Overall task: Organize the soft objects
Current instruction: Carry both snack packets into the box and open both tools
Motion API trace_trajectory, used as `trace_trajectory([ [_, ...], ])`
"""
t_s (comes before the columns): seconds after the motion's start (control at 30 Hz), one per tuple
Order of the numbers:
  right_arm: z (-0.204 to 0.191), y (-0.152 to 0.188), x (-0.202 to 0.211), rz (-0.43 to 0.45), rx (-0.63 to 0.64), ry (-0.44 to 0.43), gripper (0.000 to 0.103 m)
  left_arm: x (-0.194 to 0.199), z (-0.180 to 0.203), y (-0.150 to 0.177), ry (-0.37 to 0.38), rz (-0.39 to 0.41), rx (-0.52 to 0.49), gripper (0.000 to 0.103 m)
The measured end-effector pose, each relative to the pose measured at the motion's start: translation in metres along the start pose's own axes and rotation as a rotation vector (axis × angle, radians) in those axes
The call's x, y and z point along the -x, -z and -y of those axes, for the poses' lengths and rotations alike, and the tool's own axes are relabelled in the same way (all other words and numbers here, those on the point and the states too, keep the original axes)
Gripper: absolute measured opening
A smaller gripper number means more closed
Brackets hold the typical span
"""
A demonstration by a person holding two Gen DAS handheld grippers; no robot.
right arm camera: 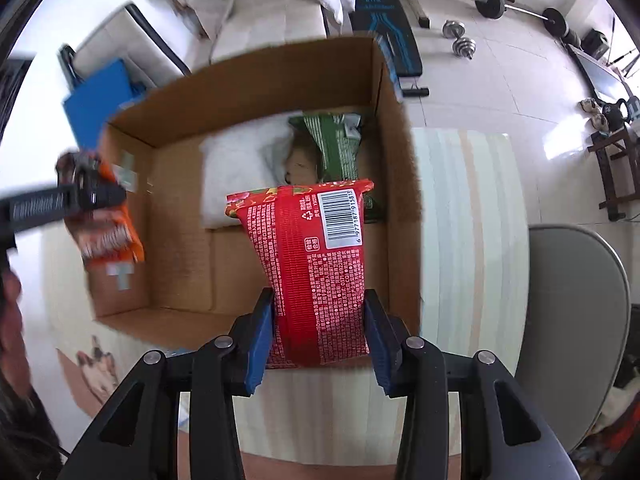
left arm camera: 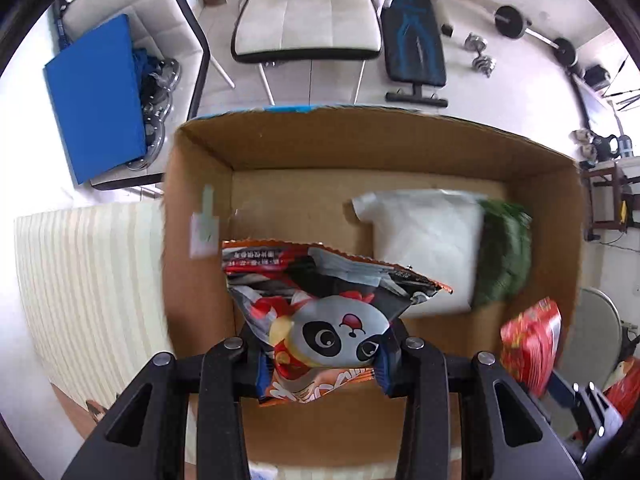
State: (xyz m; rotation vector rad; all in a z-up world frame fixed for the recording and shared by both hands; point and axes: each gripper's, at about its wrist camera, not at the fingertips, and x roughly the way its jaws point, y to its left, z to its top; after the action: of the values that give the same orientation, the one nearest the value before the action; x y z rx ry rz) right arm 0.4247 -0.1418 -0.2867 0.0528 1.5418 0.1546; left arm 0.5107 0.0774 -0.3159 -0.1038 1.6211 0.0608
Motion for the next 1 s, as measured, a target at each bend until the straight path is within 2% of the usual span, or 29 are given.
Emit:
trace_trajectory([
  [0.13,-0.008,-0.009,-0.027,-0.026,0.019,0.043,0.045,-0.022,0.0,-0.023,-0.018,-0.045,-0.019,0.036],
  [0.33,-0.014,-0.016,-0.056,-0.08,0.028,0.069,0.045,-0.056,0.004,-0.035,0.005,-0.113,-0.019,0.038],
  [0.53,-0.01,-0.01,-0.074,-0.122,0.015,0.078,0.046,-0.07,0.003,-0.036,0.011,-0.119,-0.03,0.041],
  [0.57,-0.011,-0.01,-0.075,-0.122,0.015,0.078,0.046,-0.069,0.002,-0.036,0.016,-0.121,-0.028,0.045],
  [0.67,-0.013,-0.011,-0.072,-0.114,0.016,0.083,0.047,-0.053,-0.004,-0.037,0.038,-0.093,-0.002,0.069],
  [0.7,-0.014,-0.012,-0.07,-0.112,0.015,0.082,0.048,-0.047,-0.006,-0.037,0.055,-0.08,0.011,0.073],
  [0.8,-0.014,-0.013,-0.057,-0.076,-0.003,0.06,0.063,-0.025,-0.013,-0.033,0.082,-0.049,0.043,0.073],
  [0.87,-0.016,-0.014,-0.043,-0.05,-0.006,0.046,0.069,-0.007,-0.014,-0.025,0.084,-0.007,0.045,0.073],
  [0.93,-0.018,-0.013,-0.026,-0.017,0.006,0.039,0.075,0.013,-0.014,-0.013,0.058,0.054,0.04,0.085],
  [0.97,-0.019,-0.011,-0.018,0.0,0.018,0.044,0.081,0.022,-0.014,-0.005,0.046,0.084,0.032,0.097],
  [1.0,-0.02,-0.01,-0.012,0.013,0.029,0.052,0.088,0.034,-0.012,0.006,0.03,0.123,0.02,0.098],
])
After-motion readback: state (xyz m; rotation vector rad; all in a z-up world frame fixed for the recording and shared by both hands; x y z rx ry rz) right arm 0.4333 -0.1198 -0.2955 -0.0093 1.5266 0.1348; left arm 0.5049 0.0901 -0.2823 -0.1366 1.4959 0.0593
